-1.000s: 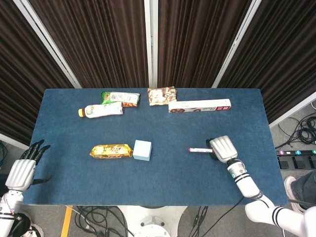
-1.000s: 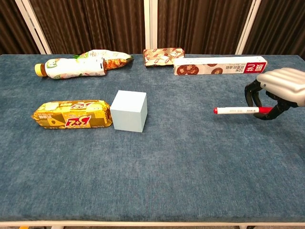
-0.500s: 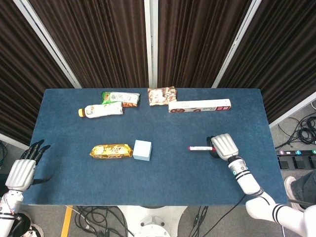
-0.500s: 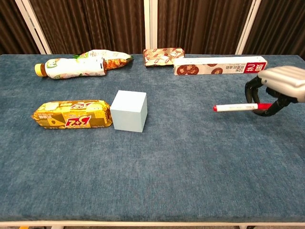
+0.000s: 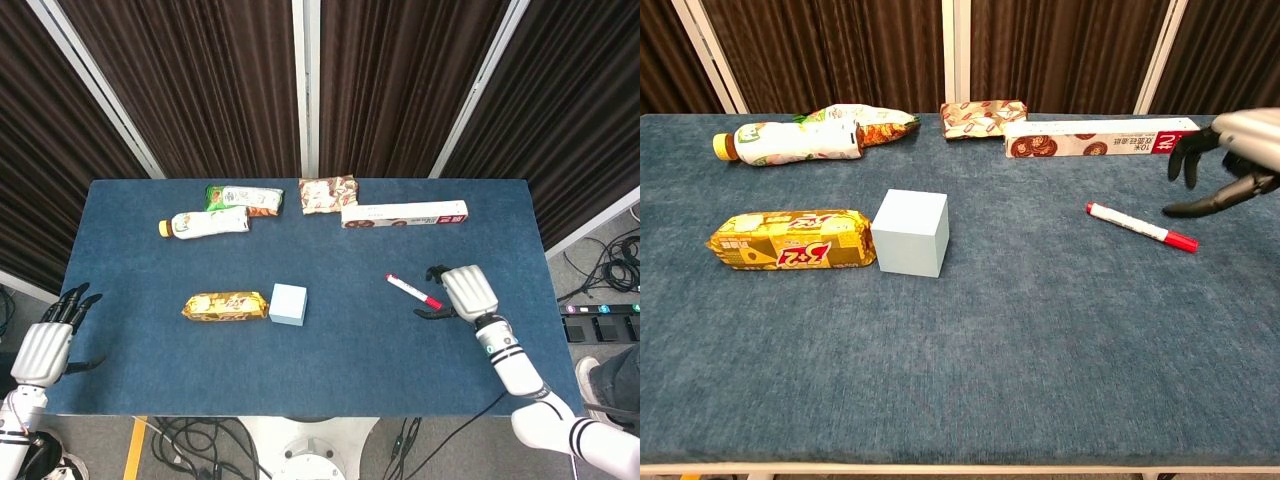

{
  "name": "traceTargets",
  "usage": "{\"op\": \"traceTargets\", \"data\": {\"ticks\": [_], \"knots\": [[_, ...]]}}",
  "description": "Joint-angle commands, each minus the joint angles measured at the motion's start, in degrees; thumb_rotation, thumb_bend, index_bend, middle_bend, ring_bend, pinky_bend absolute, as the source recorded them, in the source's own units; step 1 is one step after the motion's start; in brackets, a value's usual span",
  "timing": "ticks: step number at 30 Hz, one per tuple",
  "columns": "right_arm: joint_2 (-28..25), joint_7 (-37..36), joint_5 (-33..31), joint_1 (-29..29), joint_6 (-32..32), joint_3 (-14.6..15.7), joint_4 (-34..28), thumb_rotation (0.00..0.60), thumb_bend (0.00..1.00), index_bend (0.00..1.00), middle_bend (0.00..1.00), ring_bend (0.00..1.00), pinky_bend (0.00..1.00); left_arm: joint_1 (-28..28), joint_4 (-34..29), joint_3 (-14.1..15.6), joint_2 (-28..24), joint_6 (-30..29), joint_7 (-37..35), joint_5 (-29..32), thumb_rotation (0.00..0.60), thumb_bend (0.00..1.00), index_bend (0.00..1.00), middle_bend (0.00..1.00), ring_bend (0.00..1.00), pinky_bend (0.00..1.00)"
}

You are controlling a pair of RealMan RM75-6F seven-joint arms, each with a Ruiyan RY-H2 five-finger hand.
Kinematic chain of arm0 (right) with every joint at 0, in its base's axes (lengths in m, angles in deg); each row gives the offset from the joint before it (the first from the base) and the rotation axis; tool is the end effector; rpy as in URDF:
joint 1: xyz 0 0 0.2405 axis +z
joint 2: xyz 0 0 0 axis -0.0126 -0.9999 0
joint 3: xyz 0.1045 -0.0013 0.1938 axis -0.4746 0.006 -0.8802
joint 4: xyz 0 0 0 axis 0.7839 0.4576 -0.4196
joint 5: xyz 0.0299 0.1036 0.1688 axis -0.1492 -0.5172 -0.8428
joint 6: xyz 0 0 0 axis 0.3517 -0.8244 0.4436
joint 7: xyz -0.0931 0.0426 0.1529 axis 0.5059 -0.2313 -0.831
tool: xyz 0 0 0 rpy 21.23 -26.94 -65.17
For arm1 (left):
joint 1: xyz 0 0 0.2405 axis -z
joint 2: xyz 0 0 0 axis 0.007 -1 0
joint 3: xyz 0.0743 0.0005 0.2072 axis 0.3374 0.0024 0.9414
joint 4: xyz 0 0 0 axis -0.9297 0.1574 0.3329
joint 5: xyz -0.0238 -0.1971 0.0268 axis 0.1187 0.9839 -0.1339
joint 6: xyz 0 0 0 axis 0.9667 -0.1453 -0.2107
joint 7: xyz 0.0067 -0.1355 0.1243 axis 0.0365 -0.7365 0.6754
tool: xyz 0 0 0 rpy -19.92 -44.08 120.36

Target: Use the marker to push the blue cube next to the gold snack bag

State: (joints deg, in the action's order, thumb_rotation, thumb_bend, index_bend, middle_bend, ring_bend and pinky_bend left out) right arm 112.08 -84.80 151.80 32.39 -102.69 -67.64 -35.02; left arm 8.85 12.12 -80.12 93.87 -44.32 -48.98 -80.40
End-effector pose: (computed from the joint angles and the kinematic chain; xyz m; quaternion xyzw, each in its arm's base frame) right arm -0.2193 -0.3491 0.0321 0.7198 -0.3516 0.3510 0.4849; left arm -0.3134 0.2280 0.1082 -0.6201 -0.4249 -0.3829 0.5369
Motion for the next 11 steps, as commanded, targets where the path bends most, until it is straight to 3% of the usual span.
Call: {"op": "traceTargets", "data": {"ticks": [1, 4, 6, 8, 11], "knots": [[-2.5, -1.6, 0.6, -5.7, -11.2, -1.7, -2.2, 0.232, 0.00, 0.38, 0.42, 0.53, 0.70, 0.0, 0.0, 0.0, 0.0, 0.0, 0.0, 0.0, 0.600, 0.02, 0.17, 0.10, 0.03, 0.18], [-3.0, 2.9, -0.6, -10.7, -18.6, -1.5, -0.7, 0.235, 0.00, 0.30, 0.26, 0.14, 0.17, 0.0, 0.0, 0.0, 0.0, 0.0, 0.0, 0.0, 0.600, 0.02, 0.17, 0.10, 0.03, 0.18], [-4.3, 6.3, -3.0, -12.9, -18.8, -0.9, -1.7, 0.246, 0.00, 0.20, 0.14, 0.03, 0.03, 0.0, 0.0, 0.0, 0.0, 0.0, 0.0, 0.0, 0.600, 0.02, 0.17, 0.10, 0.03, 0.18], [-6.4, 7.8, -5.8, -14.9, -18.1, -0.7, -4.3, 0.257, 0.00, 0.10, 0.04, 0.00, 0.00, 0.0, 0.0, 0.0, 0.0, 0.0, 0.0, 0.0, 0.600, 0.02, 0.17, 0.10, 0.03, 0.18], [-7.5, 5.8, -6.3, -16.9, -18.8, -0.5, -4.8, 0.265, 0.00, 0.06, 0.01, 0.00, 0.00, 0.0, 0.0, 0.0, 0.0, 0.0, 0.0, 0.0, 0.600, 0.02, 0.17, 0.10, 0.03, 0.18]]}}
